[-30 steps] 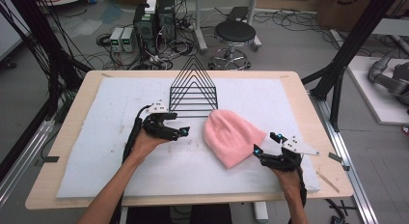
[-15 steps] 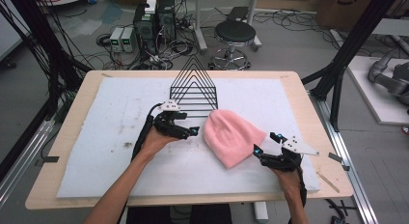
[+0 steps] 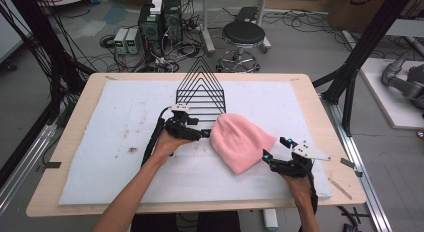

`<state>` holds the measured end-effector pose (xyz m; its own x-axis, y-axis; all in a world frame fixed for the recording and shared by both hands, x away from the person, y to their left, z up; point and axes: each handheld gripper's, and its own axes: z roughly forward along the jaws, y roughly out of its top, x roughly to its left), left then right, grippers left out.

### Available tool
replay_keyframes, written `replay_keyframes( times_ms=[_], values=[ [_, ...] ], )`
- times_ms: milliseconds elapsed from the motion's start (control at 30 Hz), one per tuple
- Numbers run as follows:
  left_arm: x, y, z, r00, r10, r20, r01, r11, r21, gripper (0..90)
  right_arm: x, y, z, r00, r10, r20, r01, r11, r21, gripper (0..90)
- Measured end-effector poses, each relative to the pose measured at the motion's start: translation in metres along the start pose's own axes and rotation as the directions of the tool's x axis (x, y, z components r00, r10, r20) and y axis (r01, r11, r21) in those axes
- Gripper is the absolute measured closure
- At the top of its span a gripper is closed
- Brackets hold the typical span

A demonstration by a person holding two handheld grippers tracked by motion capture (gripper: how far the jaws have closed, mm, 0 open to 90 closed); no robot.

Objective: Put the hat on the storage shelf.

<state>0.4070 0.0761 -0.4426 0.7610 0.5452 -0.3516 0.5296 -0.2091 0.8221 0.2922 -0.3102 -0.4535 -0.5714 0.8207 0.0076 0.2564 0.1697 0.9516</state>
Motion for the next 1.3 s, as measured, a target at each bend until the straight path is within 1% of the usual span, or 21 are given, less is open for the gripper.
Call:
replay_keyframes(
  times_ms=[67,100,200,333,367,400,433,467,500,533,600,633,667,733,767,833,867,933,1100,1167,1300],
  values=[
    [0.0,0.002,0.004,0.9994,-0.026,0.021,0.026,0.9996,-0.007,20.3,0.0,0.0,0.0,1.0,0.002,0.0,-0.002,1.0,0.0,16.9],
    [0.0,0.003,0.007,0.9982,-0.049,0.033,0.049,0.9988,-0.007,21.1,0.0,0.0,0.0,1.0,0.001,0.0,-0.001,1.0,0.0,16.9],
    [-0.001,0.005,0.013,0.9978,-0.054,0.038,0.054,0.9985,0.012,22.1,0.0,0.0,0.0,1.0,0.003,-0.001,-0.003,1.0,-0.002,16.9],
    [0.001,0.004,0.02,0.994,-0.094,0.057,0.093,0.9955,0.019,25.2,0.0,0.0,0.0,1.0,0.008,-0.001,-0.008,1.0,0.0,16.9],
    [0.001,0.004,0.02,0.994,-0.094,0.057,0.093,0.9955,0.019,25.9,0.0,0.0,0.0,1.0,0.008,-0.001,-0.008,1.0,0.0,16.9],
    [0.002,0.003,0.021,0.9925,-0.105,0.063,0.104,0.9943,0.022,26.2,0.0,0.0,0.0,1.0,0.01,-0.003,-0.01,1.0,0.003,16.9],
    [0.003,0.002,0.022,0.9889,-0.133,0.067,0.131,0.9911,0.025,26.7,0.0,0.0,0.0,0.9999,0.01,-0.003,-0.01,1.0,0.003,16.9],
    [0.003,0.002,0.022,0.9889,-0.133,0.067,0.131,0.9911,0.025,28.0,0.0,0.0,0.0,0.9999,0.012,-0.003,-0.012,1.0,0.002,16.9],
    [0.004,0.002,0.023,0.9871,-0.144,0.069,0.143,0.9894,0.026,28.0,0.0,0.0,0.0,0.9999,0.012,-0.003,-0.012,1.0,0.002,16.9],
    [0.006,0.002,0.023,0.9844,-0.159,0.077,0.157,0.9873,0.027,30.6,0.0,0.0,0.0,0.9999,0.012,-0.003,-0.012,1.0,0.001,16.9],
    [0.006,0.002,0.023,0.9833,-0.166,0.075,0.164,0.986,0.028,32.2,0.0,0.0,0.0,0.9999,0.013,-0.003,-0.013,1.0,0.003,16.9],
    [0.008,0.001,0.023,0.9813,-0.178,0.074,0.176,0.984,0.03,32.6,0.0,0.0,0.0,0.9999,0.012,-0.003,-0.012,1.0,0.003,16.9],
    [0.01,0.001,0.024,0.9762,-0.204,0.075,0.202,0.9789,0.033,33.8,0.0,0.0,0.0,0.9999,0.012,-0.002,-0.012,1.0,0.003,16.9],
    [0.011,0.0,0.025,0.9716,-0.225,0.072,0.223,0.9741,0.037,35.2,0.0,0.0,0.0,0.9999,0.011,-0.002,-0.011,1.0,0.002,16.9],
    [0.012,0.001,0.026,0.9703,-0.231,0.071,0.228,0.9726,0.045,35.2,0.0,0.0,0.0,0.9999,0.011,-0.002,-0.011,1.0,0.001,16.9],
    [0.012,0.001,0.027,0.9705,-0.233,0.064,0.23,0.9719,0.053,35.1,0.0,0.0,0.0,0.9999,0.012,-0.001,-0.012,1.0,0.003,16.9],
    [0.012,0.004,0.029,0.968,-0.244,0.059,0.241,0.969,0.053,35.1,0.0,0.0,0.0,0.9999,0.011,-0.001,-0.011,1.0,0.003,16.9],
    [0.011,0.005,0.03,0.9682,-0.243,0.059,0.24,0.9691,0.057,35.9,0.0,0.0,0.0,0.9999,0.01,-0.001,-0.01,1.0,0.002,16.9],
    [0.009,0.005,0.036,0.9653,-0.254,0.059,0.249,0.9652,0.078,41.0,0.0,0.0,0.0,0.9999,0.012,-0.001,-0.012,1.0,0.002,16.9],
    [0.009,0.005,0.036,0.9653,-0.255,0.055,0.25,0.9645,0.085,43.0,0.0,0.0,0.0,0.9999,0.012,-0.001,-0.012,1.0,0.002,16.9],
    [0.011,0.003,0.038,0.9622,-0.269,0.04,0.265,0.9597,0.095,47.4,0.0,0.0,0.0,0.9999,0.011,-0.001,-0.011,1.0,0.001,16.9]
  ],
)
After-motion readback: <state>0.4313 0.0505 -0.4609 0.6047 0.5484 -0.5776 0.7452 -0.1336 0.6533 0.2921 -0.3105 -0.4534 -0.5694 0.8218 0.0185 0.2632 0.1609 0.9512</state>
